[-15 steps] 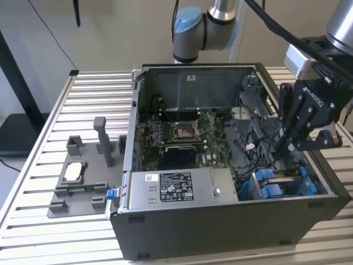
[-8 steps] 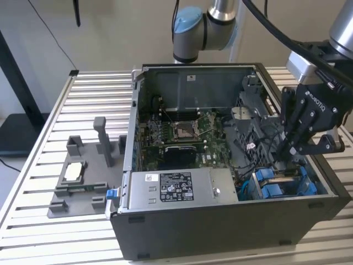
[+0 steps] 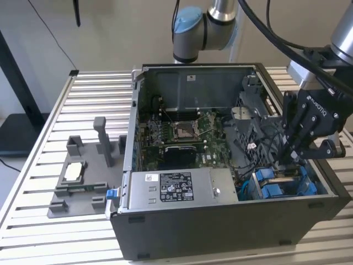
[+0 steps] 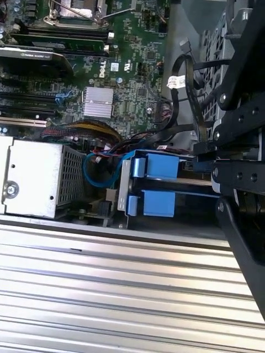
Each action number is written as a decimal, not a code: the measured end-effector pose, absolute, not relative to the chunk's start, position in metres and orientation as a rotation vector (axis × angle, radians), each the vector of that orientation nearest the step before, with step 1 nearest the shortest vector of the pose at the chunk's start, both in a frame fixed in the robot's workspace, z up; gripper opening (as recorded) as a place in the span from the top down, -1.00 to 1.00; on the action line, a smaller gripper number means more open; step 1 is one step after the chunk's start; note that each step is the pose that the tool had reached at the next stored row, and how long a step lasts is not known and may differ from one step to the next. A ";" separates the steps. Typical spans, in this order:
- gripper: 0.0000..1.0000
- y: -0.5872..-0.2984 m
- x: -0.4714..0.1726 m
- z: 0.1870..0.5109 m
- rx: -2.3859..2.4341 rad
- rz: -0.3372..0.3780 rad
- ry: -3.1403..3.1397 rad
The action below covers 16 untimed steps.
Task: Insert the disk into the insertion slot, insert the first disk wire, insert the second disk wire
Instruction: 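Insert the second disk wire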
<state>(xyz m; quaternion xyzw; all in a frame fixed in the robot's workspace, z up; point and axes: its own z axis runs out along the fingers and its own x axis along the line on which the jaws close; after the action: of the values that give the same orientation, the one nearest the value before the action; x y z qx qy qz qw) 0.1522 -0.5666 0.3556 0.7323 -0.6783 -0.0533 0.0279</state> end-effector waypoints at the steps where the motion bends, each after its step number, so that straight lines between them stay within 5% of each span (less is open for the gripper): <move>1: 0.68 -0.567 0.153 0.355 2.258 -0.165 -2.097; 16: 0.68 -0.569 0.160 0.345 2.195 -0.167 -2.167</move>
<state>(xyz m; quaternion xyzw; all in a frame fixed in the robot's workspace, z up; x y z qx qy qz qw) 0.1601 -0.5693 0.3447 0.7103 -0.7013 -0.0542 0.0262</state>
